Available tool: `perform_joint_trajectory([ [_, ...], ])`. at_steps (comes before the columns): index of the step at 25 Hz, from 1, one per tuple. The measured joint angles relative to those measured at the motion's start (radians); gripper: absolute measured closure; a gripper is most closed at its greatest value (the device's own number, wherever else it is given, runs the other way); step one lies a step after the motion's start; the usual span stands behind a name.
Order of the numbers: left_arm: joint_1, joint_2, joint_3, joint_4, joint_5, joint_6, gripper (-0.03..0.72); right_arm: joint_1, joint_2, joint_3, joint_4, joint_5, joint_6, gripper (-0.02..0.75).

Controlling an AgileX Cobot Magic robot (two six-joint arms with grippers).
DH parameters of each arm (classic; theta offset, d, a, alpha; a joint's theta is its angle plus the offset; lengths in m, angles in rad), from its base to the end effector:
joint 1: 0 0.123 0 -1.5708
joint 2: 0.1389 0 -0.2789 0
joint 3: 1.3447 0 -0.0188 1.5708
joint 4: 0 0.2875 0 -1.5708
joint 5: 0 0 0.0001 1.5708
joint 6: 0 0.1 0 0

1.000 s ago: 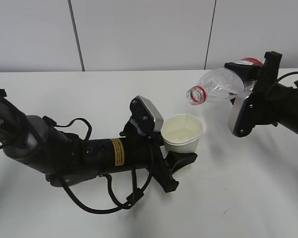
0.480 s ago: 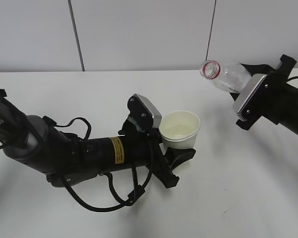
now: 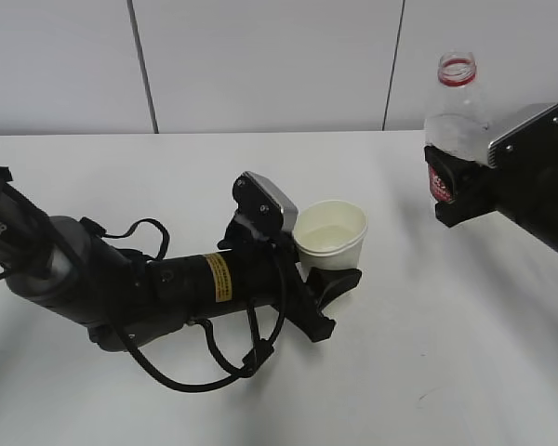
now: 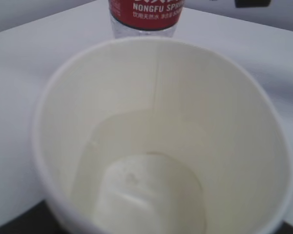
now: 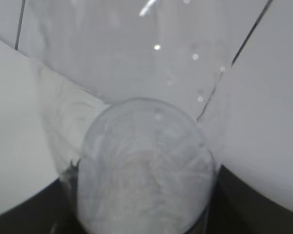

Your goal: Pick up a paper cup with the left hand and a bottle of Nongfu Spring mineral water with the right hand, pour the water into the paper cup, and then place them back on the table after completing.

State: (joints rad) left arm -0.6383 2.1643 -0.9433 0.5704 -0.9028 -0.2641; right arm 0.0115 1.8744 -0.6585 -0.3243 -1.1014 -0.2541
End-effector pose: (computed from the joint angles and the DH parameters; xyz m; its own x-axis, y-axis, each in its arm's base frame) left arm 0.3051 -0.2791 0.0496 -0.1497 0.2395 -0.9593 0.8860 0.4630 -0.0227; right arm 0.3548 0.0325 0.1184 0.0709 -0.3770 -0.9235 -0.2904 0.8779 -0.3807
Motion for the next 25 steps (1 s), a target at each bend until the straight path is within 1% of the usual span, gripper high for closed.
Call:
perform_joint_trajectory([
  [5,0.0,0.0,0.0,-0.008,0.004,0.0,0.301,0.0,0.0,0.0,0.007,0.0,0.224,0.354],
  [10,0.0,-0.001,0.0,-0.042,0.055,-0.001,0.301,0.0,0.0,0.004,0.009,0.0,0.35,0.355],
  [17,0.029,-0.003,0.0,-0.061,0.059,-0.001,0.301,0.0,0.0,0.006,0.011,0.006,0.378,0.356],
  [25,0.103,-0.003,0.0,-0.071,0.059,-0.002,0.301,0.0,0.0,0.006,0.013,0.013,0.381,0.356],
])
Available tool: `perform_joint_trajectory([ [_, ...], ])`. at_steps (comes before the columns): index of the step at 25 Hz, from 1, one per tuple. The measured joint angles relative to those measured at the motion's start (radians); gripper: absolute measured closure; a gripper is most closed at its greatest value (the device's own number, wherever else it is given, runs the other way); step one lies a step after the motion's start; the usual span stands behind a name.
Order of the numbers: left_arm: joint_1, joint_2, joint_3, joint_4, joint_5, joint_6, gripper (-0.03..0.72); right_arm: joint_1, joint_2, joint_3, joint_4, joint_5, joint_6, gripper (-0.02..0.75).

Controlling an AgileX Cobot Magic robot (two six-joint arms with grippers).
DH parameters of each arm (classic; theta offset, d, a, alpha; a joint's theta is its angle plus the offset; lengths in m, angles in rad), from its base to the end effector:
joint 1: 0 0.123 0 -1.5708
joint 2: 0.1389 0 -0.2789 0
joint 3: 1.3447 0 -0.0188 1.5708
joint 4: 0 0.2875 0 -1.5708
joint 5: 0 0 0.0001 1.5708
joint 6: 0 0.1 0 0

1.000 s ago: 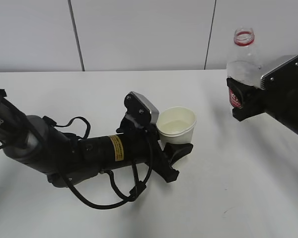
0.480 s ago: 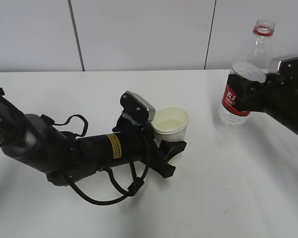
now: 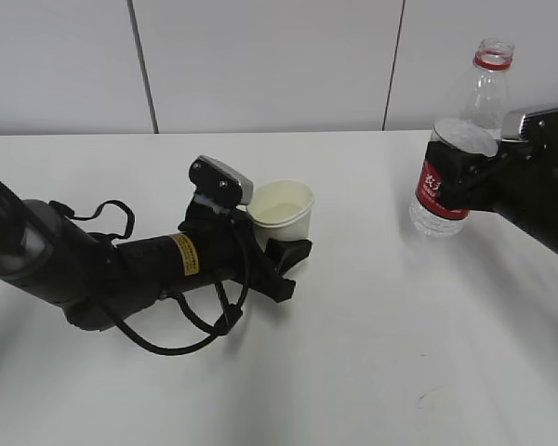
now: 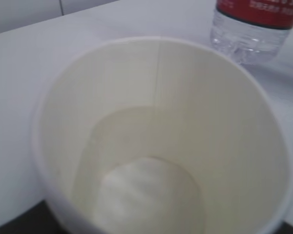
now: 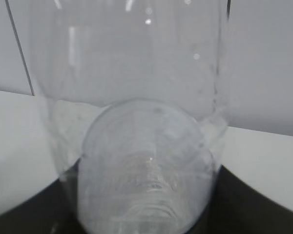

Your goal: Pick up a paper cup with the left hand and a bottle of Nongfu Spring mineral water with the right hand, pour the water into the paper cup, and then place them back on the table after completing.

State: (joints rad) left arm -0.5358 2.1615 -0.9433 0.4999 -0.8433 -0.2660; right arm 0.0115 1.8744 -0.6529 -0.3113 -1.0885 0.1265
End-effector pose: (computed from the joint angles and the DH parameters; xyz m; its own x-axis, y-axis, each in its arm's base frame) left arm 0.3368 -0.2416 0.0464 -0.2331 0.2278 -0.9454 0.7874 0.6147 -0.0461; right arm 0.3537 0.0312 0.1160 -0.0602 -0.0215 -0.9980 -0.2832 0.9591 -0.0036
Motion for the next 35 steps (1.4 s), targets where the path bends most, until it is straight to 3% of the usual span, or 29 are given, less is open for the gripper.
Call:
perform_joint_trajectory([
  [26,0.278,0.003,0.0,-0.032,0.0,0.05,0.301,0.0,0.0,0.0,0.006,0.001,0.051,0.357],
  [35,0.295,0.03,0.0,-0.13,0.015,0.134,0.301,0.0,0.0,0.0,0.011,0.001,0.052,0.358],
])
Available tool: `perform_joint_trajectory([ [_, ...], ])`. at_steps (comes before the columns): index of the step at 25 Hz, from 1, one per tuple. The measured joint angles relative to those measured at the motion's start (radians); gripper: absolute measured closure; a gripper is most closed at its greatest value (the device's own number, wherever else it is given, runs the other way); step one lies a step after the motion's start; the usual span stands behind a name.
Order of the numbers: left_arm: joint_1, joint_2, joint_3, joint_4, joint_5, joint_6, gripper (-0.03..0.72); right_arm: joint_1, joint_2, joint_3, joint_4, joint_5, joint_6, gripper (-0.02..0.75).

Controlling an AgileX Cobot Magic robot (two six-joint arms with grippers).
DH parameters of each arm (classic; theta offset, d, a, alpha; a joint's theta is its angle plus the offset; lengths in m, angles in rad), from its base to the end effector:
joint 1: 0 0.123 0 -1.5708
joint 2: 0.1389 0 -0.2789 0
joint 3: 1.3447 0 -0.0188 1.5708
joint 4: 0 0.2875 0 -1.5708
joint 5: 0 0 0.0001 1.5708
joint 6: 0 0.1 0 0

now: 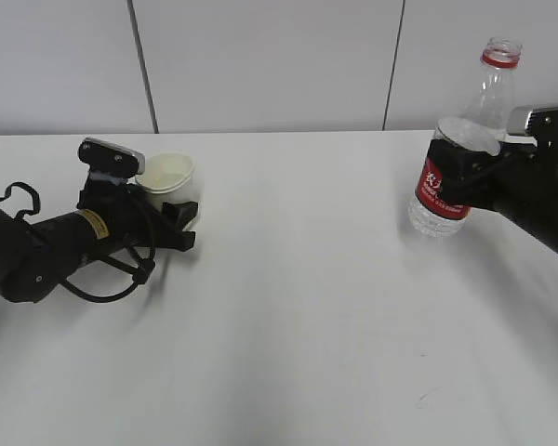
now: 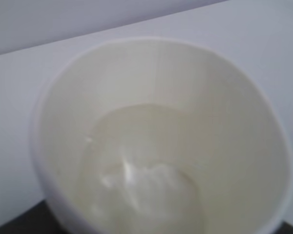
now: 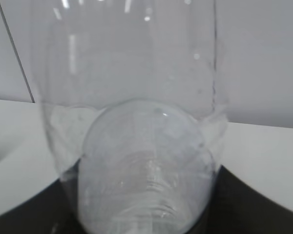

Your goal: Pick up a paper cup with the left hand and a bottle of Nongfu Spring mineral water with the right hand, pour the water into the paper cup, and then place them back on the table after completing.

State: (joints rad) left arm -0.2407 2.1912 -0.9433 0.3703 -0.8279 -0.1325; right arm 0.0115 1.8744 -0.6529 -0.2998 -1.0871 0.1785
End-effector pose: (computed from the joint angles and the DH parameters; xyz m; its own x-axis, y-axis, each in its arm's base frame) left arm 0.3955 -0.1245 0.0344 -0.2881 0.1938 -0.9378 0.5110 0.8594 0.0206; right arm 0.3540 0.0302 0.1160 -0.0758 0.0336 -0.9966 -0.2694 0.9616 0.0529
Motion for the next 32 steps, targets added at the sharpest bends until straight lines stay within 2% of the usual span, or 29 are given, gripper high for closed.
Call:
perform_joint_trajectory([
  [4,0.001,0.004,0.0,-0.035,0.0,0.014,0.301,0.0,0.0,0.0,0.004,0.0,0.0,0.358],
  [24,0.001,0.06,-0.008,-0.078,-0.08,0.016,0.3,0.0,0.0,0.0,0.006,0.0,0.001,0.358],
  [32,0.002,0.069,-0.008,-0.088,-0.082,0.027,0.205,0.0,0.0,0.0,0.006,0.0,0.002,0.358],
])
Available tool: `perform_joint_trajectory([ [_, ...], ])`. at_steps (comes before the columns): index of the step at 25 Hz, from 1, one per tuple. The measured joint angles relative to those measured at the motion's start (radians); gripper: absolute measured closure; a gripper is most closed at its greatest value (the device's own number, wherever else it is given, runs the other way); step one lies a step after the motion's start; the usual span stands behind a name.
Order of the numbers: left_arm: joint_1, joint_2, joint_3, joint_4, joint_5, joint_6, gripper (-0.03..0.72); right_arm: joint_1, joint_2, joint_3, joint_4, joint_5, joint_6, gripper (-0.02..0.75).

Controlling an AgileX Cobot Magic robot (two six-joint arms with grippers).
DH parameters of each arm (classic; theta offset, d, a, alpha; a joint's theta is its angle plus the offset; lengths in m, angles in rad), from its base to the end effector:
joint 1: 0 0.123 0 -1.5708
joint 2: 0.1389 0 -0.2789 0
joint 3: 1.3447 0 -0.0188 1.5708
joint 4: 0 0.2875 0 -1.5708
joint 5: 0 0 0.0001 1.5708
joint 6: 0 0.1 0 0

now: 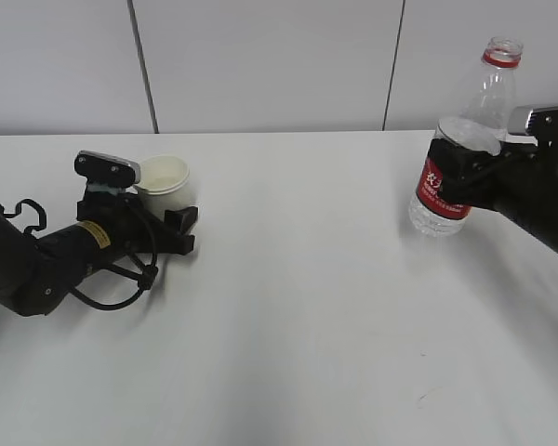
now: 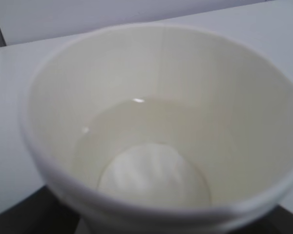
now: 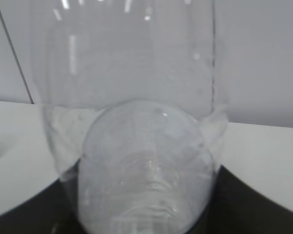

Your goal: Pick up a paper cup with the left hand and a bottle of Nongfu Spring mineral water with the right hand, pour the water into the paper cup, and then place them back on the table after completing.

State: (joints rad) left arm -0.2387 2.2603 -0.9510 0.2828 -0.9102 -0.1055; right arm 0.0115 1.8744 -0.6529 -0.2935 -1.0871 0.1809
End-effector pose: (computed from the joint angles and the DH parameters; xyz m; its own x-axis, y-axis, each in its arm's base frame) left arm 0.3967 -0.1192 0.0159 -0.2849 0.1405 -0.9482 0.4544 0.8908 -0.0045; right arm 0.3541 0.0297 0.1160 -0.0763 0.0390 -0.9963 -0.2637 0.9629 0.0579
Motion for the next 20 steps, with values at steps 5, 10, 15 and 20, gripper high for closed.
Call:
perform_joint_trajectory([
  [5,0.0,0.0,0.0,-0.01,-0.016,0.0,0.172,0.0,0.0,0.0,0.0,0.0,0.0,0.358],
  [10,0.0,-0.021,0.009,-0.02,-0.016,0.0,0.153,0.0,0.0,0.0,0.0,0.0,0.0,0.358],
  [15,0.0,-0.09,0.058,-0.043,-0.009,0.0,0.153,0.0,0.0,0.0,0.0,0.0,0.0,0.358],
  [20,0.0,-0.123,0.098,-0.045,-0.007,0.0,0.151,0.0,0.007,0.0,0.0,-0.002,0.0,0.358],
])
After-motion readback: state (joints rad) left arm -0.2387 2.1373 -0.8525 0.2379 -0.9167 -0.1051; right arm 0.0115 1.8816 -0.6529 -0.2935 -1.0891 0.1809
